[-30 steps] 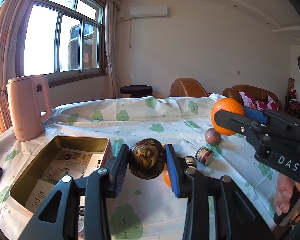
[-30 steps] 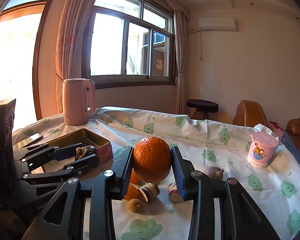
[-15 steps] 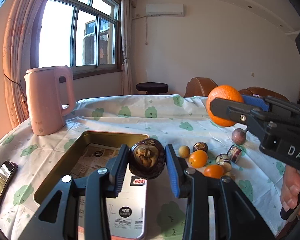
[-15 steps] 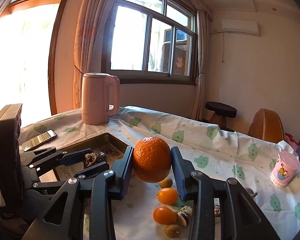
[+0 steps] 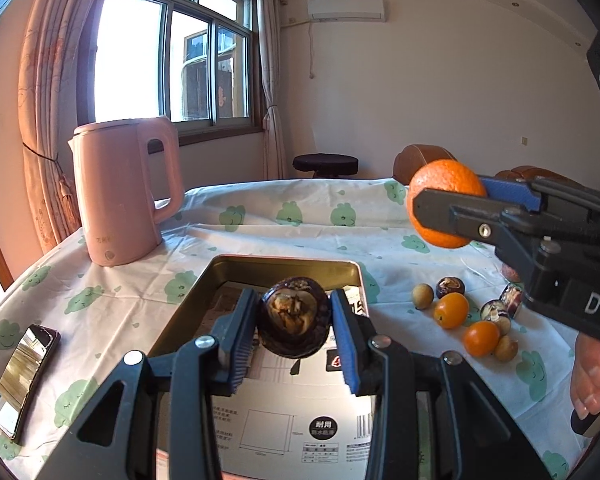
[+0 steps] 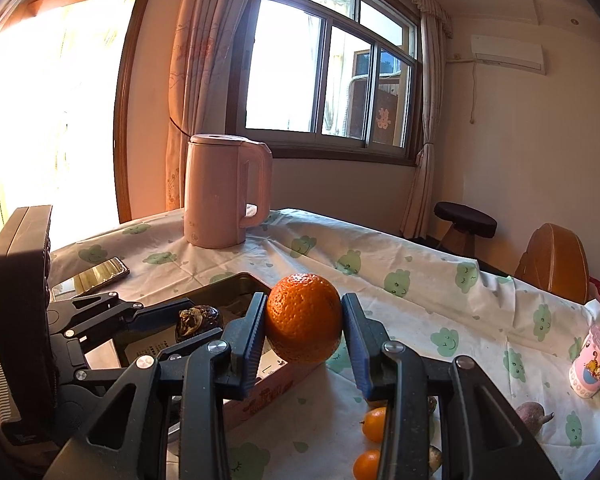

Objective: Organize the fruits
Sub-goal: 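Carry the brown fruit in the left gripper while the right gripper carries the orange to the tin, then open the left gripper over the tin while the right gripper releases the orange into it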

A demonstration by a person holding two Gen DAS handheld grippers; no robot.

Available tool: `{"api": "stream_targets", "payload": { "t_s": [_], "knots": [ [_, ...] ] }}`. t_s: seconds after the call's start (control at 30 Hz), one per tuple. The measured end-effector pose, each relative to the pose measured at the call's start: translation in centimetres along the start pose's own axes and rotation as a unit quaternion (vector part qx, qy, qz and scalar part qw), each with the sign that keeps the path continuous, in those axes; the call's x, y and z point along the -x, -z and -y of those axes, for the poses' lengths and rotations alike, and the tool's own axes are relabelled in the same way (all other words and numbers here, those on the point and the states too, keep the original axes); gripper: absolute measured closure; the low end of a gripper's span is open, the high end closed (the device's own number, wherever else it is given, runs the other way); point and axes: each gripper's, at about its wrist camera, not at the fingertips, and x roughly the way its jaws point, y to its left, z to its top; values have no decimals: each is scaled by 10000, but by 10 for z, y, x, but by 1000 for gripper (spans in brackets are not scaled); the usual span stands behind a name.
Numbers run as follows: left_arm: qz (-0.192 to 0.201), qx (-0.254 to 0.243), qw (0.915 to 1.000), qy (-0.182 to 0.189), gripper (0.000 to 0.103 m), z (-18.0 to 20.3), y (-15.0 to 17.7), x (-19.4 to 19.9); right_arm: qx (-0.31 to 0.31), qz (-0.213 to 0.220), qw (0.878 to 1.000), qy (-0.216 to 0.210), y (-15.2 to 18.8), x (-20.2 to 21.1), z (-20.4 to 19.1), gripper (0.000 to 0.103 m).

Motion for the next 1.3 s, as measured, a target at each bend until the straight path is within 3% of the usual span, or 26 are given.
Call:
{"api": "stream_targets", "payload": {
  "t_s": [0.53,1.3],
  "knots": [
    [-344,30,9991,-258,64,-32,-2,-19,13,-309,9993,-227,-1,-44,-17,63],
    [-826,115,9960,-306,64,-42,1,-41,-317,-830,9947,-516,14,-88,-19,63]
  ]
}}
